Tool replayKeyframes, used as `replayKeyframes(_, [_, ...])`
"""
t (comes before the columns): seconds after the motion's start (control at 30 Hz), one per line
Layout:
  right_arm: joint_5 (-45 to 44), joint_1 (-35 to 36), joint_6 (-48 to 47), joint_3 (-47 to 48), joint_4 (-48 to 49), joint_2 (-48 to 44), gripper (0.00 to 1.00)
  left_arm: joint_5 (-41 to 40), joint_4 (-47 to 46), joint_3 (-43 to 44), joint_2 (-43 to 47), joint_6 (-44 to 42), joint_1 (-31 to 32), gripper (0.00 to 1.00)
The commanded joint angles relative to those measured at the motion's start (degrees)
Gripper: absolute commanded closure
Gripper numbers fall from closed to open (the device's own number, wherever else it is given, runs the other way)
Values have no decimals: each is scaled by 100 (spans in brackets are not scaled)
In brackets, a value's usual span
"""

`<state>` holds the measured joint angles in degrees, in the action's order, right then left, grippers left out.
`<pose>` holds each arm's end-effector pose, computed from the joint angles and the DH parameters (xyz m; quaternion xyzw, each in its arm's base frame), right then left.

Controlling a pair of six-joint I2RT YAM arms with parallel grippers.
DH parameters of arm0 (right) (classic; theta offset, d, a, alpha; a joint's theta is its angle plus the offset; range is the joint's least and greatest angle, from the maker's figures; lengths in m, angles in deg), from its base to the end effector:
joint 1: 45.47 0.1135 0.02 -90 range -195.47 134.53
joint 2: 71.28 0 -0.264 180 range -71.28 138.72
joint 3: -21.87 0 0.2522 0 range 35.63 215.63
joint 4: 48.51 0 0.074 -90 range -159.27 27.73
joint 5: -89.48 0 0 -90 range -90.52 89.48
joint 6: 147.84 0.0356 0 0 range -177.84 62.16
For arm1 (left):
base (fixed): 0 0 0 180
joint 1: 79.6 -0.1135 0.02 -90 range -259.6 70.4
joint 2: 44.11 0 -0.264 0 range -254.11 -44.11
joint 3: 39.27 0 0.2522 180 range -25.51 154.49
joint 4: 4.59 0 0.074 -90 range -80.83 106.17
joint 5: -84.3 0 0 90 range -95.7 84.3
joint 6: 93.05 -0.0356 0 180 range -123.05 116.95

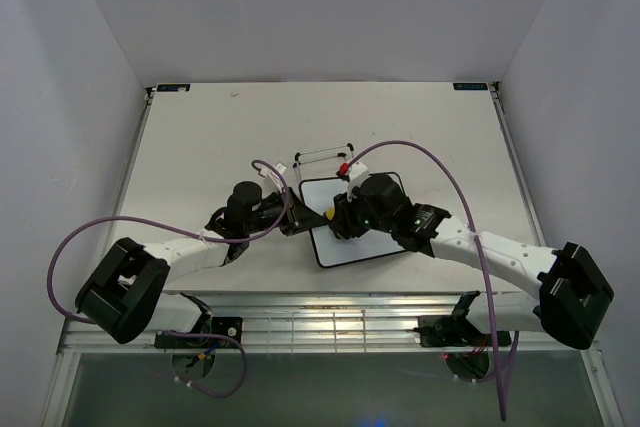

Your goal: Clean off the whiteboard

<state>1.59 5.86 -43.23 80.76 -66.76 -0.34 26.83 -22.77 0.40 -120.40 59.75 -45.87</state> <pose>0.1708 0.2156 0.2551 -0.2818 0.8202 0.2842 0.4088 0.2044 -0.1595 0.1866 -0.0369 0.7950 -0.5701 0.2041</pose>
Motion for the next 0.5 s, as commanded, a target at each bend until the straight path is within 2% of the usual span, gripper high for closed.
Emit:
replayKeyframes(0.0, [-24,693,806,-180,-429,298,92,-115,-1886,749,422,408,142,100])
replayKeyframes(0.03, [-453,738,920,-145,-717,376,92,-203,-1877,757,422,399,133,100])
replayKeyframes(0.13, [-886,764,1052,-153,-1027,473,92,-387,-1886,723,457,417,142,100])
replayKeyframes(0.47, [-703,905,1149,-469,-1054,88,92,-643,-1921,652,414,443,142,100])
